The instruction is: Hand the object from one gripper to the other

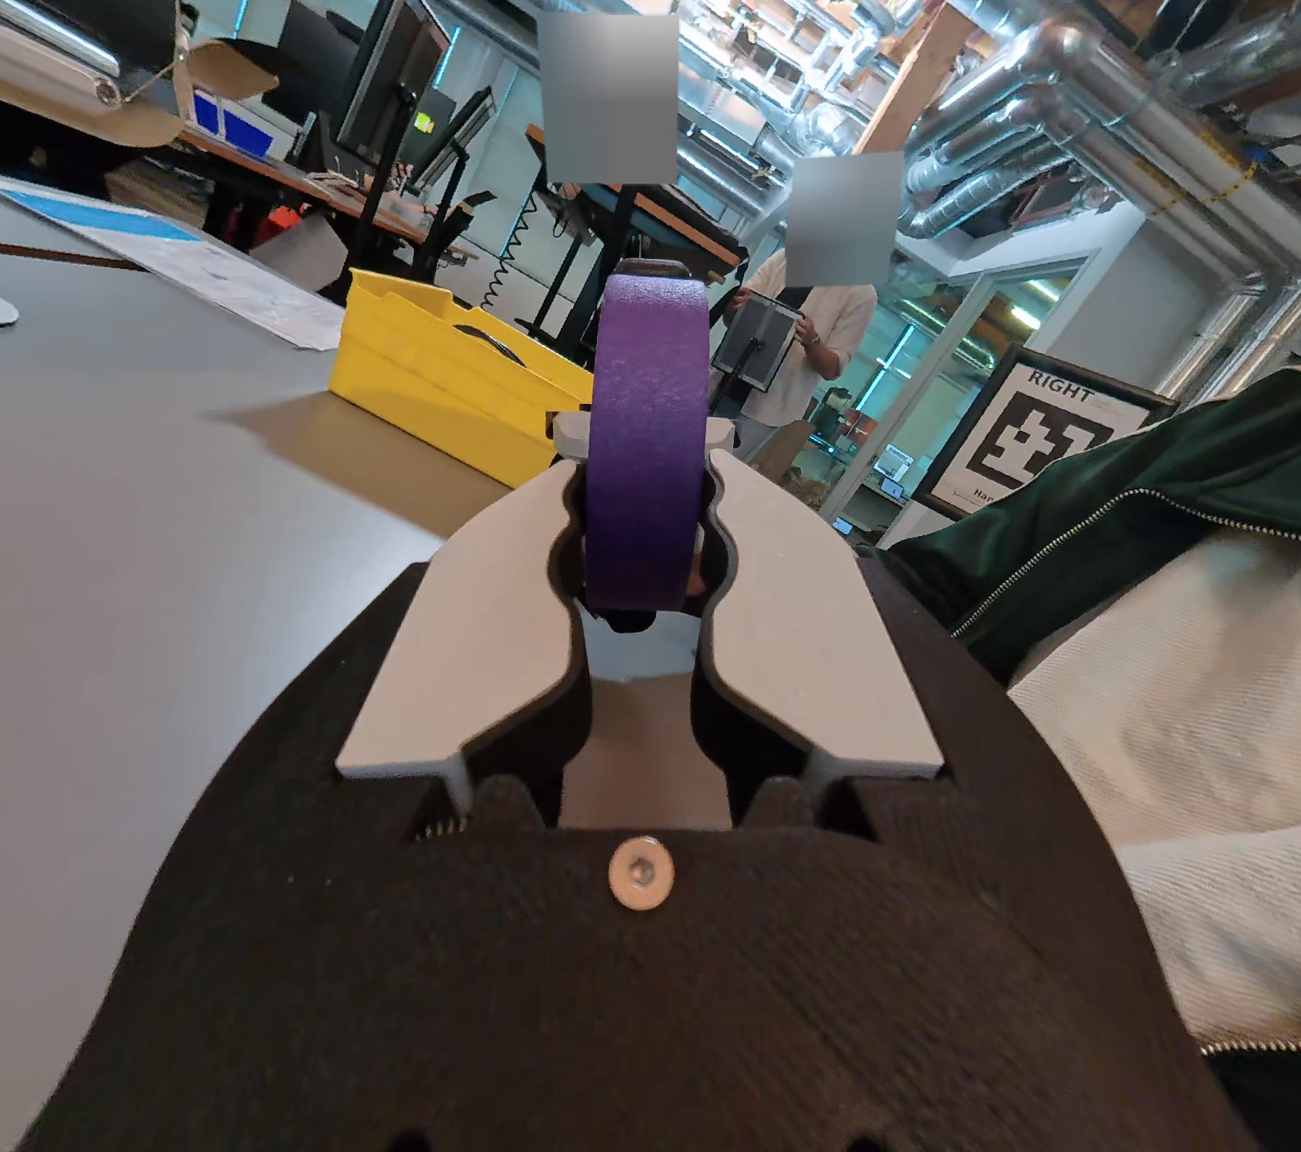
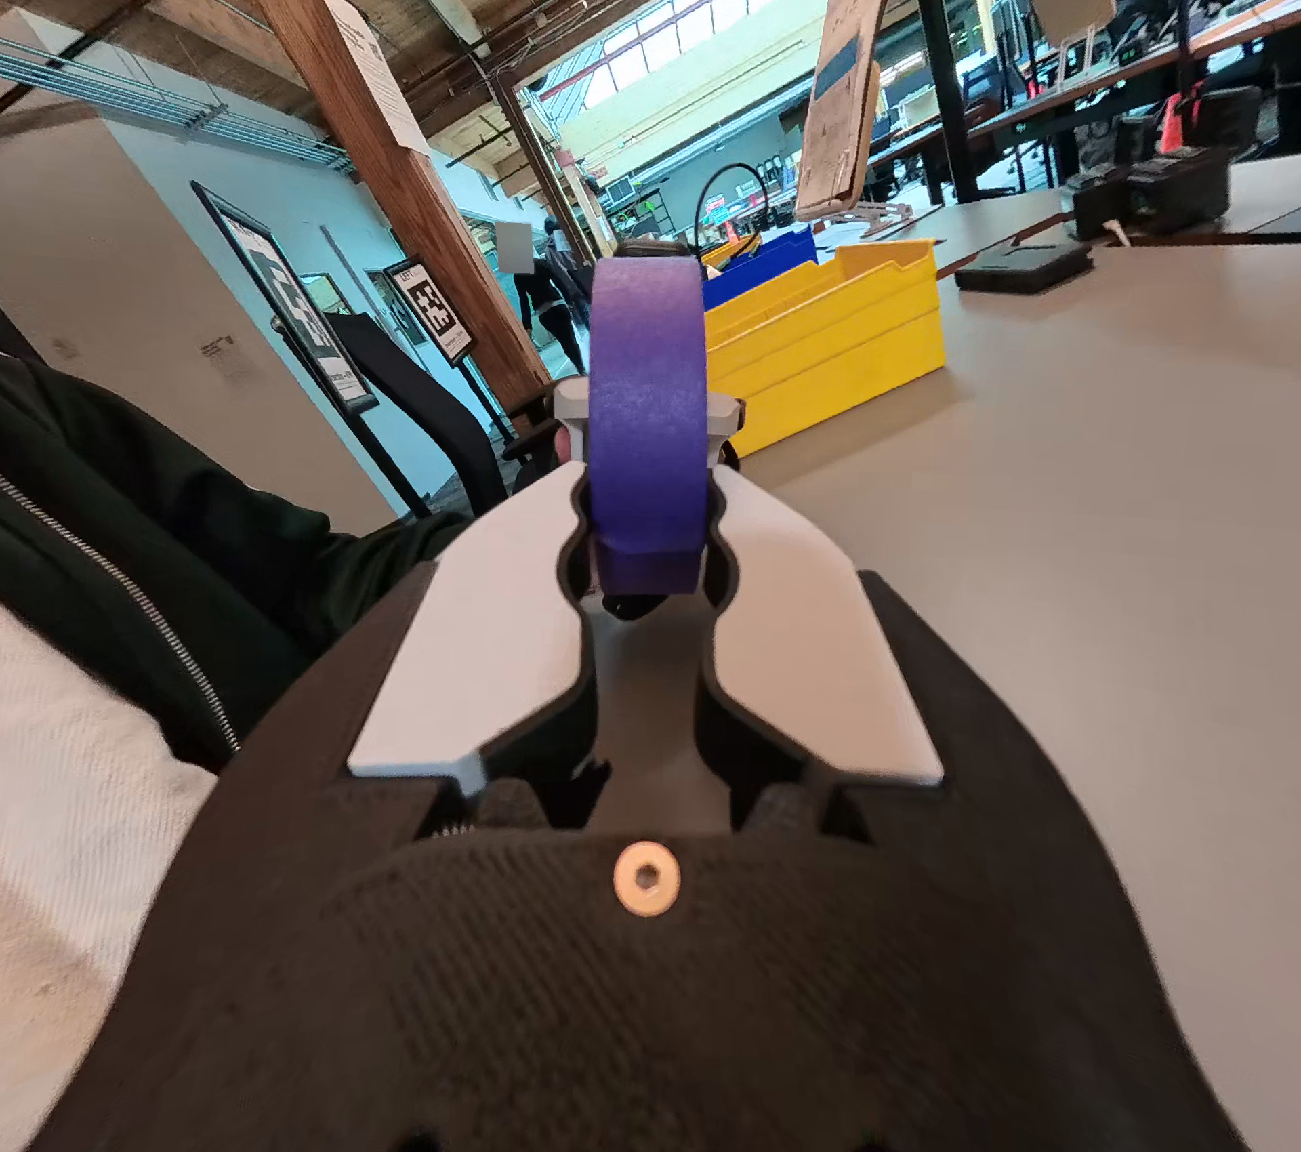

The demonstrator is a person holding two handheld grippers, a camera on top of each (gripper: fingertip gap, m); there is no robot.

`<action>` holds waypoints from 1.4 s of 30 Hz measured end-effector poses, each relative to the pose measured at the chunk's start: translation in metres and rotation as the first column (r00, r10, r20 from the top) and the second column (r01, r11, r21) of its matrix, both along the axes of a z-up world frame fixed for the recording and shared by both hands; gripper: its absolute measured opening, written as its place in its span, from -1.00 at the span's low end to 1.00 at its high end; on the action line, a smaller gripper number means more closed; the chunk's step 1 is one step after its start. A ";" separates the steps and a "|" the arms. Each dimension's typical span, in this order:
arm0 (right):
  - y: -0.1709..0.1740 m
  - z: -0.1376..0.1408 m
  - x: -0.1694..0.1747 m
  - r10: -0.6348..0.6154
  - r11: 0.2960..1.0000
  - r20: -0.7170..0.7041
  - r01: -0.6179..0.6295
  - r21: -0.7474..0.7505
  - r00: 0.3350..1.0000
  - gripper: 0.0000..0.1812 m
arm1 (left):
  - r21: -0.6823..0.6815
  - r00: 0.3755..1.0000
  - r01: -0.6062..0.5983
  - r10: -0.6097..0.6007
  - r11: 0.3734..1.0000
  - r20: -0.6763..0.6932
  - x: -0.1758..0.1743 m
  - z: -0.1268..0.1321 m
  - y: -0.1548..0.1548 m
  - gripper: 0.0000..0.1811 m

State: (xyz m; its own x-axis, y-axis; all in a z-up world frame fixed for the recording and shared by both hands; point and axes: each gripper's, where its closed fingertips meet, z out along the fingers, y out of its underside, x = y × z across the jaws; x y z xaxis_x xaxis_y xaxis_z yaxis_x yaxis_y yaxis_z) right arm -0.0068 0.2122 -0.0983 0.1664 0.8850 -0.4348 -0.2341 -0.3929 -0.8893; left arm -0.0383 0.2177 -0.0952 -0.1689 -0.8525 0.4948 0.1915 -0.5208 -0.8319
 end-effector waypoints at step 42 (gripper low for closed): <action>0.028 -0.021 0.015 -0.445 0.862 0.371 0.277 0.426 0.815 -0.69 | 0.015 0.989 -0.124 0.124 0.992 -0.076 -0.004 -0.007 0.009 -0.86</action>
State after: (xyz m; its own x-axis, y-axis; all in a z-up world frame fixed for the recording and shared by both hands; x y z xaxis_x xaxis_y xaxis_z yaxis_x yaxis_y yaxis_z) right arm 0.0083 0.2400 -0.1198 0.6016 0.7948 0.0795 0.1529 -0.0169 -0.9881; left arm -0.0423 0.2271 -0.1023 -0.0236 -0.8693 0.4937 0.1897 -0.4888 -0.8516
